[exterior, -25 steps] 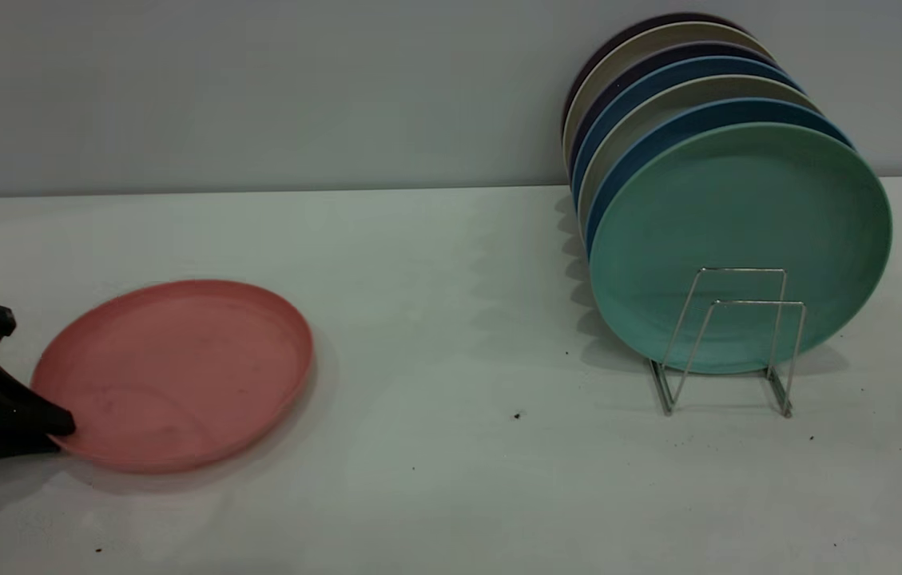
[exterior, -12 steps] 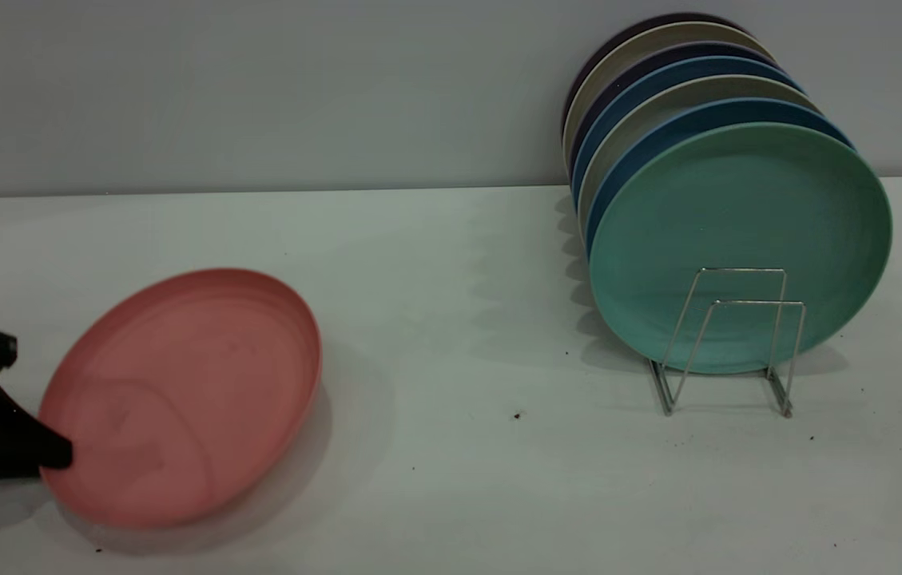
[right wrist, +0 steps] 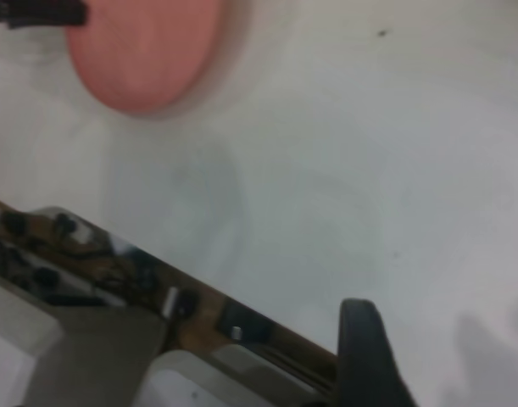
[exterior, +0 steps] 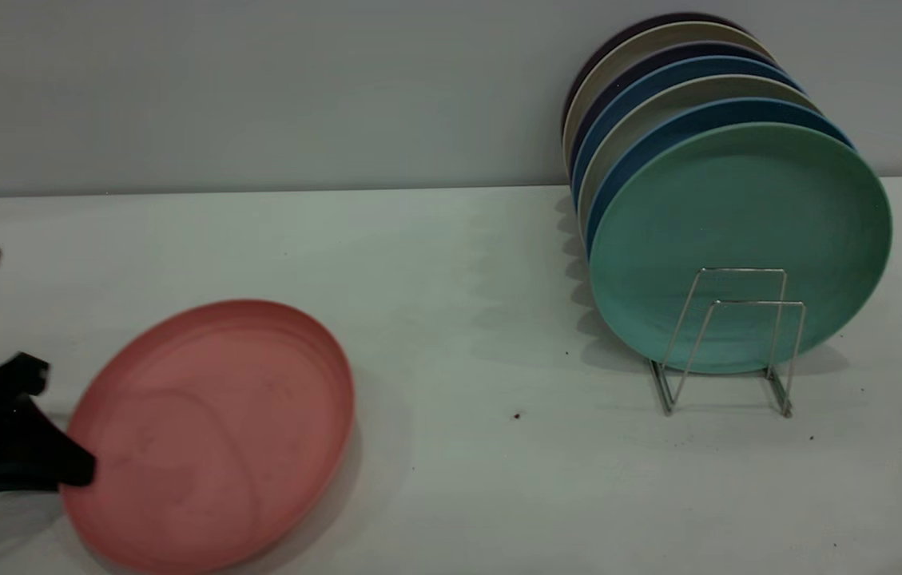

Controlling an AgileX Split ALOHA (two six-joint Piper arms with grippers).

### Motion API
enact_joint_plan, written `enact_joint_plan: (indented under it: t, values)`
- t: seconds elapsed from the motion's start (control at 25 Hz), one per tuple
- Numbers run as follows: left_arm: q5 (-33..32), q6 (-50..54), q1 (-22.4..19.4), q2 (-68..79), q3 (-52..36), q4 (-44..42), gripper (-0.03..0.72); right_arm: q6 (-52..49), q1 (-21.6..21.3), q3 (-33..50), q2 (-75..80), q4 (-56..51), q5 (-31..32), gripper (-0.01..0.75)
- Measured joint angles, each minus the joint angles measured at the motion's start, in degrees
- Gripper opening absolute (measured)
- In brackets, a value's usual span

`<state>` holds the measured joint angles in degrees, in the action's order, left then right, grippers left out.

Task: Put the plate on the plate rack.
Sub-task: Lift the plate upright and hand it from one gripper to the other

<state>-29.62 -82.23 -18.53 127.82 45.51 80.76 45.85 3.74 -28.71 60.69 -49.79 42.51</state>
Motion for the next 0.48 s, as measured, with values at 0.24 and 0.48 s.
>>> enact_joint_plan:
  t: [0.24,0.48]
  values:
    - [0.56,-4.34,4.57,-0.70,0.00,4.68,0.014,8.15,0.00,0.00,7.39,-8.80,-2.75,0.494]
    - [0.89,-6.92,4.99,-3.30,0.00,9.60,0.014,10.71,0.00,0.00,11.98,-10.81,-2.84,0.494]
